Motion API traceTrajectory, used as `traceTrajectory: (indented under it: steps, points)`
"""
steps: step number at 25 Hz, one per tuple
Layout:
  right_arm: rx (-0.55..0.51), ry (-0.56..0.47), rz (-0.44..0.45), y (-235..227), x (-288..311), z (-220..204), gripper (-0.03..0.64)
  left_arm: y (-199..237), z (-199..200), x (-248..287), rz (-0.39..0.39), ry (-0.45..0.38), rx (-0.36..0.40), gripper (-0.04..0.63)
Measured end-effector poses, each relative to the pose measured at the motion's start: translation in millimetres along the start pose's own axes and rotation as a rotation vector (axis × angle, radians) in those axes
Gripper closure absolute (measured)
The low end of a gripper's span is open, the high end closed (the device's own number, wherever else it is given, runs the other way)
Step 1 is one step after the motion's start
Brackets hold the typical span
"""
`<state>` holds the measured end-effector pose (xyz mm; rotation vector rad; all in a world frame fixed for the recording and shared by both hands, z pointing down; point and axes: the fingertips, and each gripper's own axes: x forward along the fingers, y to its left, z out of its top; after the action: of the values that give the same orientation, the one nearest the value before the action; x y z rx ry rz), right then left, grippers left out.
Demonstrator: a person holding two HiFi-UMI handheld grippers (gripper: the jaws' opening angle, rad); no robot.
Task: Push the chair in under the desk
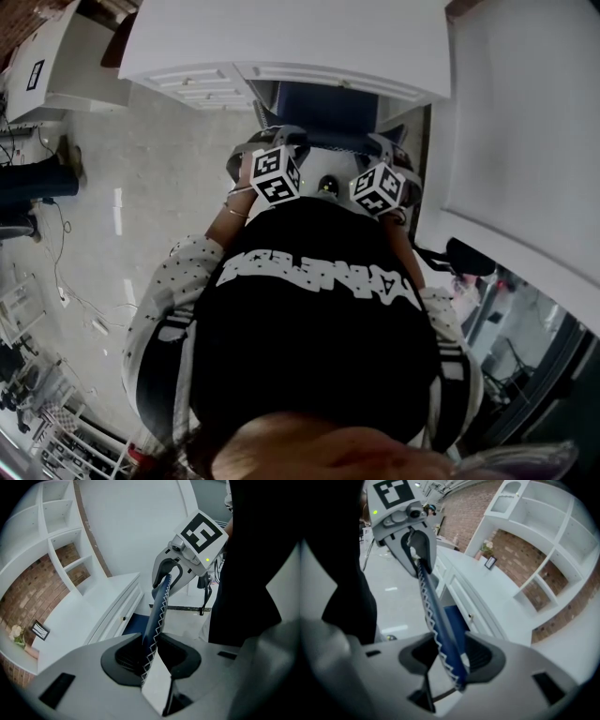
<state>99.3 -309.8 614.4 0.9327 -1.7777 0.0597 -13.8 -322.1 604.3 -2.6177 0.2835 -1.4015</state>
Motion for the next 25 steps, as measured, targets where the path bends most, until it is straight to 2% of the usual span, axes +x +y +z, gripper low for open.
traceTrajectory:
  steps: [25]
  points:
    - [-0.034, -0.019, 0.013, -23.6, 14.4, 5.8, 0.431, 23.0, 6.5, 10.6, 0.025, 0.013, -0.013, 0.465]
